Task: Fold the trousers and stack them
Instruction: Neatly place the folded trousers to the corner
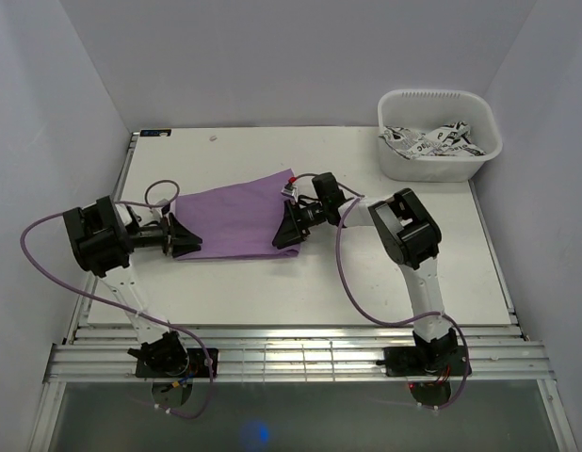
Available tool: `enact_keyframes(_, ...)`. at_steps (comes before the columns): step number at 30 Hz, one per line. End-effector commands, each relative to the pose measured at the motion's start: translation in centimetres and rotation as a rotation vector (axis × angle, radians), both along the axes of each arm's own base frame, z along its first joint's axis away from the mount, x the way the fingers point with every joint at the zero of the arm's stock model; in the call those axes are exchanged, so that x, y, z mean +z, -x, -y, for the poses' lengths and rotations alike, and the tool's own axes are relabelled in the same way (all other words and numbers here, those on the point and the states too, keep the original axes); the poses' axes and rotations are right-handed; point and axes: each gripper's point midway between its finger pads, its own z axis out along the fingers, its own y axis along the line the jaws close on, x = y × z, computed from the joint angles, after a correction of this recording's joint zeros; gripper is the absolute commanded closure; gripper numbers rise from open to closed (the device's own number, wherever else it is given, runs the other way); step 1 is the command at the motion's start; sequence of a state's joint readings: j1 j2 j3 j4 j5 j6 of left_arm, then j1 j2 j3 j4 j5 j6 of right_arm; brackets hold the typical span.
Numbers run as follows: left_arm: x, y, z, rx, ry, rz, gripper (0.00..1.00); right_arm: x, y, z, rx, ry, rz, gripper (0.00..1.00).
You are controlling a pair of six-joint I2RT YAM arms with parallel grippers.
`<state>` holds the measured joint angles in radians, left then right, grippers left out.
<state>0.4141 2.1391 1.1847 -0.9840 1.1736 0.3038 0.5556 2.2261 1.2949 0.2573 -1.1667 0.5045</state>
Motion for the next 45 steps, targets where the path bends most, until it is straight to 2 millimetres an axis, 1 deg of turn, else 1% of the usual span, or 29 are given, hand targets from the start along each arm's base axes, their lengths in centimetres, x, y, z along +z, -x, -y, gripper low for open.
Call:
enact_keyframes(1,-2.3,-4.2,-7.0,0.082,-0.314,0.159,0.52,-0.7,-1.6,-1.0,0.001,0.005,0.044,0.11)
enact_keyframes(3,0.6,-5.5,-8.5,0.092,-0.39,0.263,0.51,1.7,-2.2,-1.5,0.022,-0.052,0.079,0.05)
enact_keyframes(4,1.5,-5.9,-9.1,0.088,-0.443,0.301,0.48,4.2,-2.4,-1.7,0.031,-0.091,0.125,0.04)
enact_keyframes(5,4.1,-6.6,-9.7,0.095,-0.505,0.383,0.46,5.5,-2.3,-1.7,0.036,-0.11,0.157,0.02)
enact_keyframes(6,5.3,-7.1,-10.3,0.102,-0.558,0.424,0.45,6.6,-2.2,-1.6,0.037,-0.123,0.184,0.04)
enact_keyframes(7,6.0,-7.3,-11.5,0.112,-0.648,0.427,0.41,8.8,-1.7,-1.0,0.023,-0.138,0.23,0.06)
enact_keyframes(8,7.1,-7.8,-11.8,0.114,-0.7,0.448,0.39,9.8,-1.4,-0.5,0.015,-0.145,0.269,0.09)
enact_keyframes(9,9.8,-8.4,-12.0,0.121,-0.758,0.503,0.37,10.4,-1.3,0.1,-0.001,-0.14,0.294,0.1)
enact_keyframes(10,10.8,-8.4,-12.2,0.12,-0.81,0.512,0.36,12.5,-2.0,1.3,-0.056,-0.135,0.363,0.1)
enact_keyframes(12,13.8,-8.6,-10.7,0.143,-0.904,0.553,0.2,12.1,-2.1,3.6,-0.104,-0.077,0.403,0.1)
enact_keyframes(13,14.5,-8.5,-10.2,0.164,-0.942,0.551,0.08,13.3,-3.6,5.6,-0.187,-0.037,0.461,0.1)
enact_keyframes(14,15.2,-8.7,-8.8,0.195,-0.99,0.546,0.02,13.3,-4.1,7.0,-0.22,-0.004,0.469,0.1)
enact_keyframes(16,16.2,-7.7,-6.9,0.238,-1.046,0.557,0.02,13.7,-5.6,10.6,-0.297,0.061,0.505,0.1)
enact_keyframes(17,16.1,-7.4,-4.1,0.199,-1.053,0.58,0.02,13.5,-6.6,12.1,-0.344,0.11,0.527,0.1)
enact_keyframes(18,15.7,-7.0,-3.1,0.207,-1.073,0.56,0.02,13.2,-6.5,13.5,-0.369,0.158,0.517,0.1)
enact_keyframes(19,14.2,-6.2,-1.8,0.167,-1.077,0.539,0.02,12.5,-7.8,15.7,-0.419,0.218,0.547,0.1)
enact_keyframes(20,13.4,-5.5,1.7,0.076,-1.073,0.573,0.02,12.2,-7.9,16.9,-0.441,0.245,0.534,0.1)
enact_keyframes(23,9.6,-4.8,3.9,-0.011,-1.2,0.536,0.02,11.6,-7.8,20.2,-0.498,0.279,0.518,0.1)
enact_keyframes(25,8.1,-4.9,4.5,0.02,-1.21,0.462,0.02,11.4,-7.4,21.6,-0.535,0.3,0.515,0.1)
enact_keyframes(29,4.5,-4.3,7.4,0.063,-1.182,0.329,0.02,10.7,-6.6,22.4,-0.539,0.344,0.539,0.1)
enact_keyframes(31,1.8,-3.9,7.4,0.091,-1.193,0.226,0.02,10.0,-6.6,22.9,-0.554,0.382,0.538,0.1)
enact_keyframes(35,-3.5,-4.2,5.7,0.065,-1.319,0.095,0.02,9.1,-6.7,23.5,-0.554,0.428,0.547,0.1)
enact_keyframes(37,-6.0,-5.3,4.2,0.041,-1.385,0.027,0.02,8.7,-6.6,23.8,-0.552,0.45,0.545,0.1)
enact_keyframes(38,-6.8,-5.6,1.7,0.05,-1.418,-0.039,0.02,8.5,-6.7,23.9,-0.552,0.455,0.545,0.1)
enact_keyframes(39,-6.8,-7.4,0.8,0.071,-1.411,-0.045,0.03,8.3,-6.6,23.9,-0.545,0.459,0.541,0.1)
enact_keyframes(40,-8.8,-7.4,-0.2,0.037,-1.419,-0.097,0.04,8.2,-6.6,23.9,-0.543,0.463,0.543,0.1)
enact_keyframes(41,-9.4,-7.9,-2.4,0.038,-1.421,-0.133,0.04,7.9,-6.5,24.0,-0.54,0.466,0.537,0.1)
enact_keyframes(43,-9.5,-10.4,-3.9,0.045,-1.397,-0.112,0.03,7.3,-6.4,24.0,-0.529,0.475,0.52,0.1)
enact_keyframes(45,-10.9,-11.3,-5.9,-0.023,-1.372,-0.1,0.03,6.7,-6.2,24.0,-0.522,0.479,0.503,0.1)
